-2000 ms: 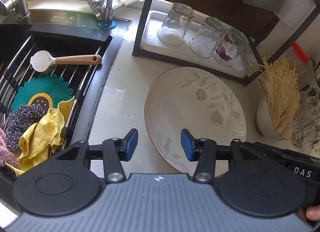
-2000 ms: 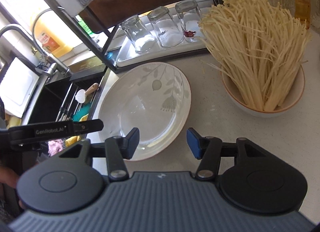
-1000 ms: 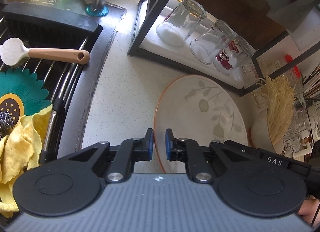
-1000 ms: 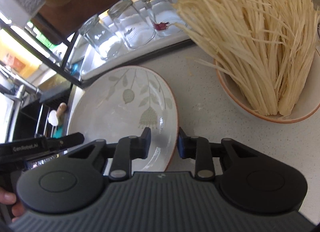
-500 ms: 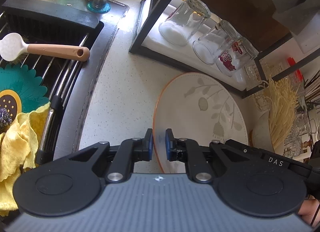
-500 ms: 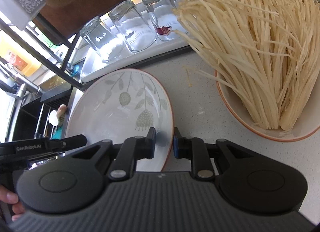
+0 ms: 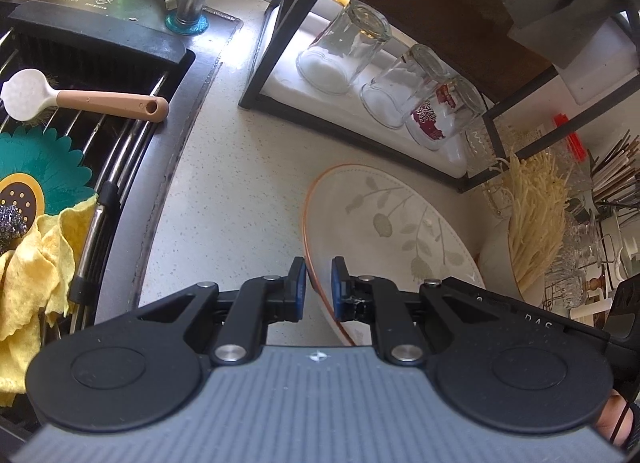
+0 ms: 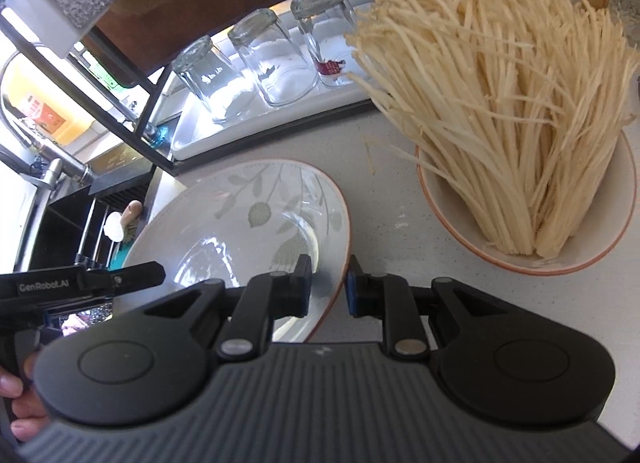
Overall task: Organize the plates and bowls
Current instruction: 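Close the left gripper on the white plate rim while the right gripper grips and lifts it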
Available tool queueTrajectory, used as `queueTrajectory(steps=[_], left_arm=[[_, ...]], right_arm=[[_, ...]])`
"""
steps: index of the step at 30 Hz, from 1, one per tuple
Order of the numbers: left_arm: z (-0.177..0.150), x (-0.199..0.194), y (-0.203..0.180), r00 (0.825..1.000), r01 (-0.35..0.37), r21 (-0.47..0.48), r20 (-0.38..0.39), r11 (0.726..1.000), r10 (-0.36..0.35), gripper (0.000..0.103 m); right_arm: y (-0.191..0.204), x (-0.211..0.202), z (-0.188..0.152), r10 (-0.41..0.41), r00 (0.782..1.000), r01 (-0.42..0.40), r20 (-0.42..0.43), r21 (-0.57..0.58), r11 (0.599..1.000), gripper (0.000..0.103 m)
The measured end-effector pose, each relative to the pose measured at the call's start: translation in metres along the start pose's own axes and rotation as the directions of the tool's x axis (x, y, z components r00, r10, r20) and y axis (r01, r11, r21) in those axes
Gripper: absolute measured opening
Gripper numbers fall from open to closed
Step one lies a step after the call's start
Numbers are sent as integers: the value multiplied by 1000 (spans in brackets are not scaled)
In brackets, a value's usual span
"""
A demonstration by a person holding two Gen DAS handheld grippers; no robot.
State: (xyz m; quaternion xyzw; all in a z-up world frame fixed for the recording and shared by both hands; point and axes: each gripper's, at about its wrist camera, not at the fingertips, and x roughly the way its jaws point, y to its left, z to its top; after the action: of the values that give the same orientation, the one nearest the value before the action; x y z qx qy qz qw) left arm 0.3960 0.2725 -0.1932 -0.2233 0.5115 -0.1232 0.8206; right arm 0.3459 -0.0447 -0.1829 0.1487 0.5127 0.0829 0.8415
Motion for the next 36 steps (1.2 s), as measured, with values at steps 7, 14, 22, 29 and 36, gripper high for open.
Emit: queueTrajectory(steps=[7,14,22,29,36], left_arm=[[-4,-14,-10,1000,-2,22,22,1000,2,15],[-6,-32,-24,999,12,36,49,999,-14,15],[-21,-57,-42,996,29,60,82,998,-34,15],[-41,-80,-58,993,20,78,115,997,-29,15],[-68,-92,-80,992,12,114,127,993,-26,15]], right_arm=[[-1,-16,-2,23,1000,-22,20,-18,1000,20],[-1,-38,-7,43,998,-41,52,-33,999,20],[0,-70,-13,51,994,-46,92,-53,997,20],[0,-96,-23,66,990,-57,121,-71,996,20],[-6,-124,-35,64,988,-53,138,-86,995,20]])
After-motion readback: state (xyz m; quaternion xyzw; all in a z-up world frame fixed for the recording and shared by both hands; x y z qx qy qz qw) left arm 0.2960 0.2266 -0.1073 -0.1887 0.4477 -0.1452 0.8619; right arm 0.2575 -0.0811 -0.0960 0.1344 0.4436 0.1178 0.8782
